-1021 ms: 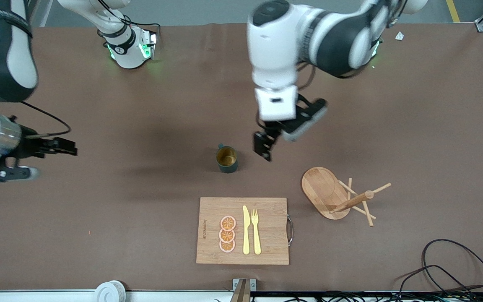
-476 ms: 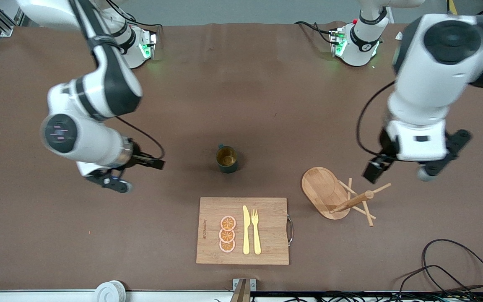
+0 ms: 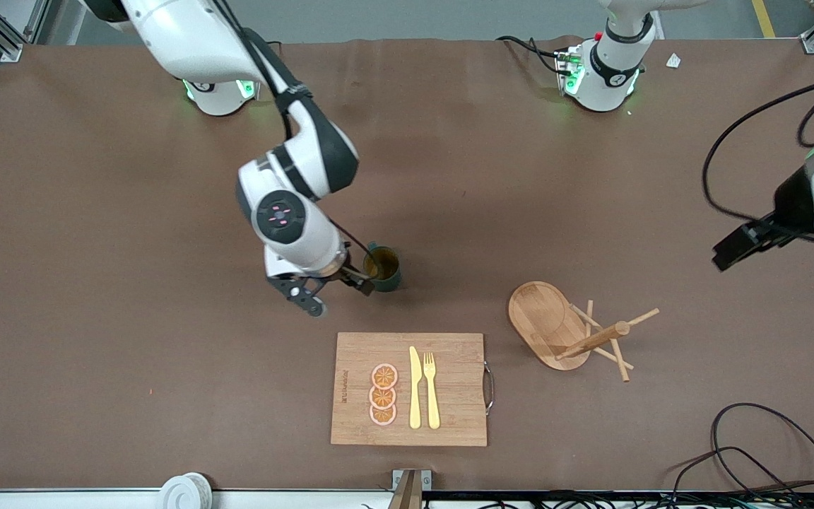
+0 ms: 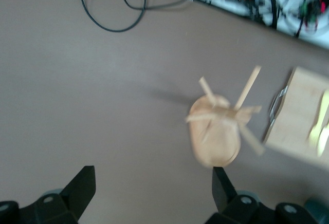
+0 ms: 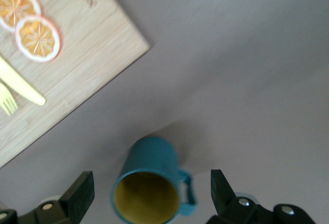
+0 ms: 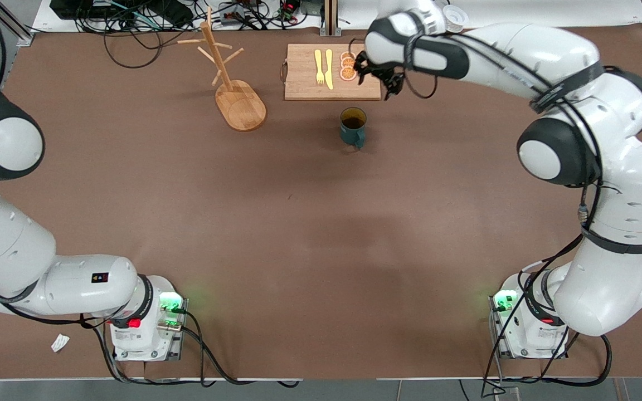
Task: Transfer cup from left to right arm and place
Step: 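Grasp the teal mug rim with the right gripper while the left gripper retracts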
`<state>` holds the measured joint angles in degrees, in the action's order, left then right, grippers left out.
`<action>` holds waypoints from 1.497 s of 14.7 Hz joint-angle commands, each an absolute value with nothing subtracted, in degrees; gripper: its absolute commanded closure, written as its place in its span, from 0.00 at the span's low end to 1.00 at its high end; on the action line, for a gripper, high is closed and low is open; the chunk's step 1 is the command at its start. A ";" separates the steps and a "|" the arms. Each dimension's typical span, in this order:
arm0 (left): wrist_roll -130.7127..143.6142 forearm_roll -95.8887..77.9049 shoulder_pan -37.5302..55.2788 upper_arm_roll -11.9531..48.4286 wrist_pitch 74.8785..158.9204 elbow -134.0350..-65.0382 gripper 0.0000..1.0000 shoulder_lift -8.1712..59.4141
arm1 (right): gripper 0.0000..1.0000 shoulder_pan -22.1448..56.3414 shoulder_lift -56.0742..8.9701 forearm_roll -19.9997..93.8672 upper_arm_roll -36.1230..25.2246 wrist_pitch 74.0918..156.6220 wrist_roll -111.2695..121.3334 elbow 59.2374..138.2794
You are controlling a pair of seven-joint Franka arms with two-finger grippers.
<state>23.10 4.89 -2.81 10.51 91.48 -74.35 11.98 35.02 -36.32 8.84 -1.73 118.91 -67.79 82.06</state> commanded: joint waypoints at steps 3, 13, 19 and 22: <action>11.60 -1.41 -2.64 6.24 90.44 -86.37 0.00 1.78 | 0.00 38.49 -42.53 9.41 -2.37 120.32 -76.55 74.01; 8.62 -0.62 -2.46 8.35 92.90 -96.33 0.00 -5.45 | 0.59 40.78 -45.53 9.40 -2.37 124.28 -66.85 77.51; 2.55 -0.79 -2.99 8.26 92.37 -96.24 0.00 -5.45 | 1.00 39.82 -45.09 9.84 -2.29 123.05 -64.34 77.61; 2.55 -0.62 -3.08 8.09 92.37 -96.24 0.00 -5.54 | 1.00 36.41 -43.25 9.49 -2.46 117.63 -59.98 77.08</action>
<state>3.61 -0.51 -2.63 8.12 92.05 -95.52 -4.67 39.65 -45.85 8.85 -2.81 121.70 -64.77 76.54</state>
